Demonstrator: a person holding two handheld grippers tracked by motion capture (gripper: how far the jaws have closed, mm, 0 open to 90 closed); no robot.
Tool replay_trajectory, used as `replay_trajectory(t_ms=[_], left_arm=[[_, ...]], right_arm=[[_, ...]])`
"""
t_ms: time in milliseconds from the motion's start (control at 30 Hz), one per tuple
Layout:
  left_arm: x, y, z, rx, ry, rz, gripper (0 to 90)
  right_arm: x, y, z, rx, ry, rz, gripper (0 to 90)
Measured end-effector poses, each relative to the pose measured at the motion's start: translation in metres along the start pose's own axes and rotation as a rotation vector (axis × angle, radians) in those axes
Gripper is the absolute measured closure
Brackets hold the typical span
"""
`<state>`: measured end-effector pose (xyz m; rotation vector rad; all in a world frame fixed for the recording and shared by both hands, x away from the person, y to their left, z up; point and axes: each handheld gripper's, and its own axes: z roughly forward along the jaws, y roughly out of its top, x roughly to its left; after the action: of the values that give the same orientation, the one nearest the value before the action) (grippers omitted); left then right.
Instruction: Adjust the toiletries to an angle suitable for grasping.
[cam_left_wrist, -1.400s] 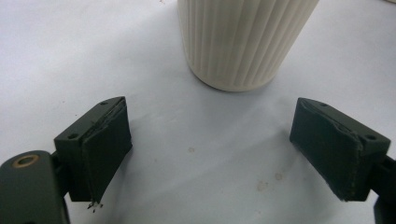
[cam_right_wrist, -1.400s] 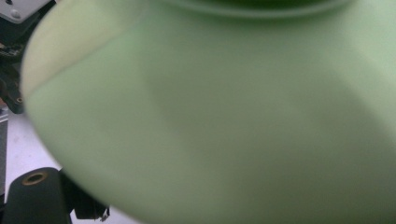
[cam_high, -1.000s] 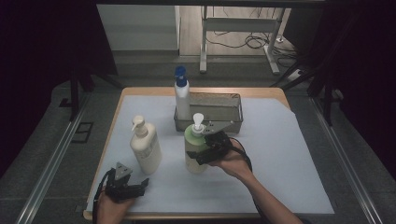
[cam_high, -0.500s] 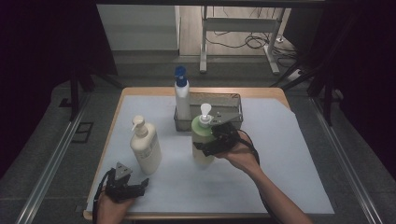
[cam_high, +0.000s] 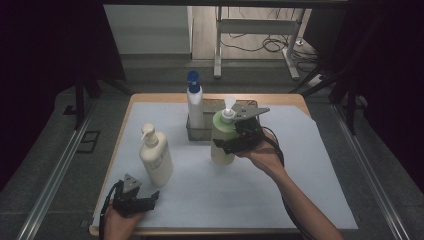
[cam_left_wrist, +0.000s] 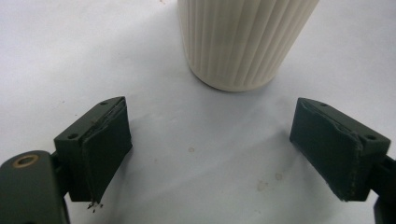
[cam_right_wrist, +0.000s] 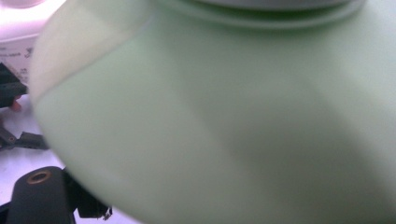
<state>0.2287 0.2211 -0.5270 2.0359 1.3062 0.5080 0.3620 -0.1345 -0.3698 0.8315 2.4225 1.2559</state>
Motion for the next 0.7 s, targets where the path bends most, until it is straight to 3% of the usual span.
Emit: replay_trajectory(t_ms=[700], left_arm=[[0.000, 0.000, 0.000, -0.003, 0.001, -0.003, 12.2]], right_arm=[[-0.017, 0.035, 0.001, -0.021, -0.077, 0.011, 13.0]])
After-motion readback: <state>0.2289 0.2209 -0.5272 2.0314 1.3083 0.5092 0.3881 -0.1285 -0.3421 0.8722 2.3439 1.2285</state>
